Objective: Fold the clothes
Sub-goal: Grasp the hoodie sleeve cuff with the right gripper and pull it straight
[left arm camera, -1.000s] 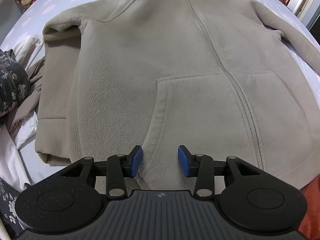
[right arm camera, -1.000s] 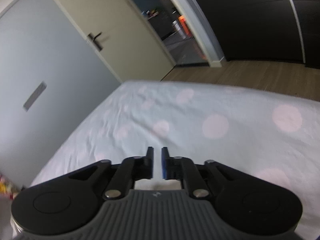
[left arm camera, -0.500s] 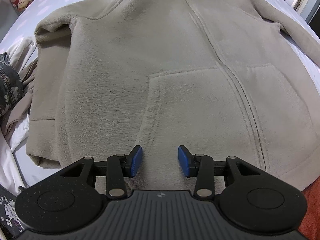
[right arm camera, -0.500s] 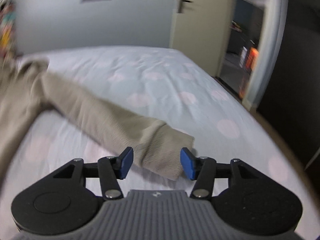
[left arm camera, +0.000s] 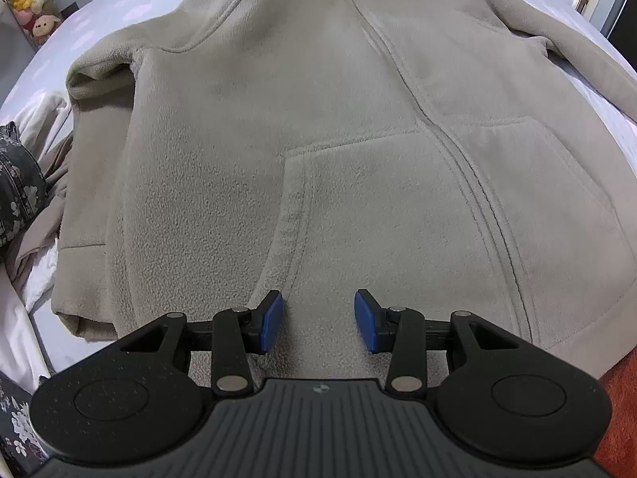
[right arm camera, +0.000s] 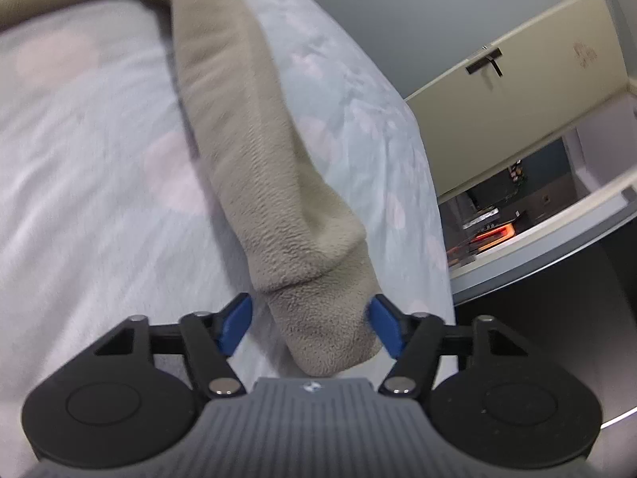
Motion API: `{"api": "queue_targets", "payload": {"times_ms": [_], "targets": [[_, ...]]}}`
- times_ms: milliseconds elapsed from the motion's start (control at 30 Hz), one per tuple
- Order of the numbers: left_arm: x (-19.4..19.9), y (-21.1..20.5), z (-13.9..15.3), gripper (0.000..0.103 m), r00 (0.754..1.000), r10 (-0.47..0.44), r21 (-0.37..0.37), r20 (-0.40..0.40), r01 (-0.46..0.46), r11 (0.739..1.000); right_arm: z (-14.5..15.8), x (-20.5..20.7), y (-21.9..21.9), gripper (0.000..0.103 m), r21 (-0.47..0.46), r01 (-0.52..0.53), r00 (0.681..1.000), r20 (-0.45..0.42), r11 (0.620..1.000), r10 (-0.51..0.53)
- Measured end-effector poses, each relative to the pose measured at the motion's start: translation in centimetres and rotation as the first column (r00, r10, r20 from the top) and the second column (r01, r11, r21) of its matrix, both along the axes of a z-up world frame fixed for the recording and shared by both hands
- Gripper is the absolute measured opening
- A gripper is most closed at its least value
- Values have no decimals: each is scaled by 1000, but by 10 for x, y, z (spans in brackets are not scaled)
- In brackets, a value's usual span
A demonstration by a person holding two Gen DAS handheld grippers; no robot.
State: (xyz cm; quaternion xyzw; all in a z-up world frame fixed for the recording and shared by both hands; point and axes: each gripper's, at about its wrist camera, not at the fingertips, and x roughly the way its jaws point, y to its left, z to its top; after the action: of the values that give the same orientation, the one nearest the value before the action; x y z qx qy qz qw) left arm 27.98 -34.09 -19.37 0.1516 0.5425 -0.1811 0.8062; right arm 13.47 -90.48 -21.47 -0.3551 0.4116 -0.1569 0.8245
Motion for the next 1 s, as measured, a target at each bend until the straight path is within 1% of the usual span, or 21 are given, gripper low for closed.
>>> {"api": "queue_targets", "payload": {"times_ms": [67, 100, 167, 233, 333, 400, 433, 500, 533, 633, 733, 833, 867, 967, 1000], "targets": [[-1, 0, 1, 38, 1000, 0, -3, 3, 0, 1000, 11, -1, -2, 35, 37, 26, 1000, 12, 999, -26], [-1, 1, 1, 38, 1000, 3, -8, 3, -3, 1000, 17, -1, -3, 29, 56, 39, 999, 19, 998, -40], [-2, 4, 1, 38, 1000, 9, -19, 3, -9, 1000, 28, -2, -4, 22, 94, 64, 997, 30, 993, -67], [-2, 6, 1, 38, 1000, 16, -30, 4, -16, 999, 45, -3, -7, 20, 149, 83, 995, 51, 985, -91], [-3, 10, 1, 38, 1000, 26, -46, 4, -26, 999, 92, -11, -11, 18, 258, 83, 989, 101, 963, -112], [-2, 11, -1, 38, 1000, 29, -51, 3, -29, 998, 122, -13, -15, 17, 333, 88, 982, 131, 939, -138], [-1, 10, -2, 38, 1000, 29, -54, 3, -29, 998, 138, -15, -18, 17, 375, 90, 977, 146, 922, -155], [0, 10, -3, 38, 1000, 29, -59, 1, -29, 998, 168, -13, -32, 17, 499, 104, 965, 160, 860, -209], [1, 9, -4, 38, 1000, 29, -61, 1, -28, 998, 183, -12, -39, 17, 558, 108, 958, 163, 823, -237], [3, 8, -6, 38, 1000, 28, -69, -1, -28, 997, 199, 1, -69, 17, 704, 153, 941, 112, 694, -321], [6, 8, -8, 38, 999, 31, -77, -5, -32, 997, 190, 32, -109, 17, 761, 249, 891, 63, 599, -450], [12, 6, -9, 38, 999, 40, -78, -10, -41, 996, 166, 60, -145, 17, 776, 338, 832, 18, 533, -555], [14, 5, -9, 38, 999, 44, -78, -12, -45, 996, 155, 71, -159, 17, 783, 367, 808, -1, 503, -589], [22, 2, -9, 38, 998, 62, -71, -13, -62, 996, 129, 104, -186, 17, 774, 423, 760, -20, 470, -650], [25, 0, -9, 38, 998, 67, -68, -10, -68, 995, 121, 115, -193, 17, 765, 437, 750, -21, 472, -661]]}}
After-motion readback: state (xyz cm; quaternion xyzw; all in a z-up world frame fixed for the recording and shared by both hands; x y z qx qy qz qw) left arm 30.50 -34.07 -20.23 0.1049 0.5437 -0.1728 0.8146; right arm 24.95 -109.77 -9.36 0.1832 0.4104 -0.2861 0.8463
